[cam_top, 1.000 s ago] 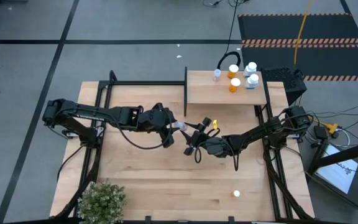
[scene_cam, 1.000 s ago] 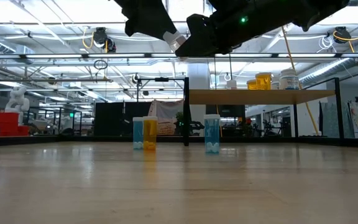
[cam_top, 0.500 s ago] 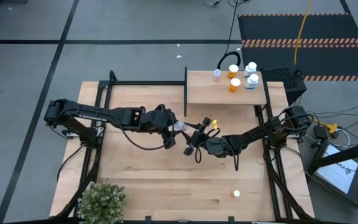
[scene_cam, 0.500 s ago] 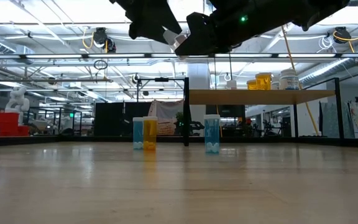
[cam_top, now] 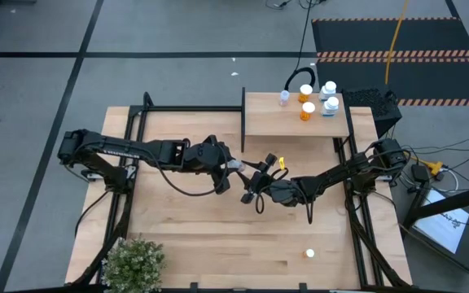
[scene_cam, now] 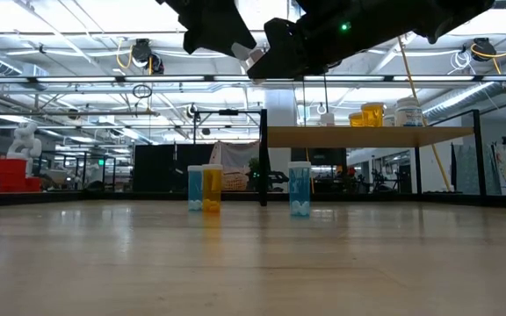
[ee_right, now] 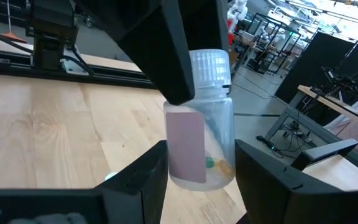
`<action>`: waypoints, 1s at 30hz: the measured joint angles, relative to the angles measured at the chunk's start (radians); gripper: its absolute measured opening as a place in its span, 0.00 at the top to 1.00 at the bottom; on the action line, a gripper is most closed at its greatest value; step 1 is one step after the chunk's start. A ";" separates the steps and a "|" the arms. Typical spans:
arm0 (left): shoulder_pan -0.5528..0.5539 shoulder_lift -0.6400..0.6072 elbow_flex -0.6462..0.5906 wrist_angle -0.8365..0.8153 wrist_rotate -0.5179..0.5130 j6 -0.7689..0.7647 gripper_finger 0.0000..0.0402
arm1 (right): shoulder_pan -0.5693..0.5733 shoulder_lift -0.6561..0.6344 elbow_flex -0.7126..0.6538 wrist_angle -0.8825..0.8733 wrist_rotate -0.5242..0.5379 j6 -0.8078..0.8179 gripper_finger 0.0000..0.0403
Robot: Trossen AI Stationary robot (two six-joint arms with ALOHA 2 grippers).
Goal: Pick and place medicine bottles onto shelf by color
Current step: Put the transparent pill bottle on the shelf aligned with the other transparent pill bottle
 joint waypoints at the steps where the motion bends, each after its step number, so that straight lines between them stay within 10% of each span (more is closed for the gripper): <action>1: 0.000 0.000 0.000 0.000 0.000 0.000 0.63 | 0.000 0.000 0.000 0.000 0.000 0.000 0.59; 16: 0.024 0.000 0.000 0.015 0.041 0.111 0.63 | 0.050 -0.172 0.000 -0.233 -0.069 0.081 0.32; 30: 0.070 -0.001 0.000 0.036 0.082 0.154 0.61 | 0.079 -0.284 0.000 -0.467 -0.077 0.137 0.30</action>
